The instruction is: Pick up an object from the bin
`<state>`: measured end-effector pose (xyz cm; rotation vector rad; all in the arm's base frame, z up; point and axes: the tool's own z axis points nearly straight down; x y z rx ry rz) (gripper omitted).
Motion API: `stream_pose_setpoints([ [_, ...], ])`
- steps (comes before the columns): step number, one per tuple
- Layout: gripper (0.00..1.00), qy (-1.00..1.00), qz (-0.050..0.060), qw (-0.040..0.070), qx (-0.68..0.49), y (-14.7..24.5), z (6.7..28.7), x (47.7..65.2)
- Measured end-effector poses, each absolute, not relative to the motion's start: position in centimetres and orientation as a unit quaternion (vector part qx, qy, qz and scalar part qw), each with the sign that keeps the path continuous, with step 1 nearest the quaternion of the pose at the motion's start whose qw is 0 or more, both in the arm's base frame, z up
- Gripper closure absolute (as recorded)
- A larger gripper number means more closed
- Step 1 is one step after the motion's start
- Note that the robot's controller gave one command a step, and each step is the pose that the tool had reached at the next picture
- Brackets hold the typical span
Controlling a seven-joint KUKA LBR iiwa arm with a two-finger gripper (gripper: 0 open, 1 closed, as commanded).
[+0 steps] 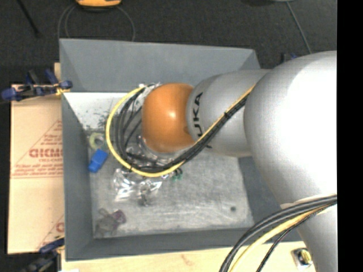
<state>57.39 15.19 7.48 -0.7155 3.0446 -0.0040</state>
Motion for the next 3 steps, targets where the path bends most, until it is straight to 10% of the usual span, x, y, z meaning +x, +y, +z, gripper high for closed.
stream_pose_setpoints([
  [2, 0.0, 0.933, -0.002, 0.007, -0.359, 17.7, 7.4, 58.2],
  [3, 1.0, 0.934, -0.001, 0.01, -0.357, 17.9, 7.7, 58.3],
])
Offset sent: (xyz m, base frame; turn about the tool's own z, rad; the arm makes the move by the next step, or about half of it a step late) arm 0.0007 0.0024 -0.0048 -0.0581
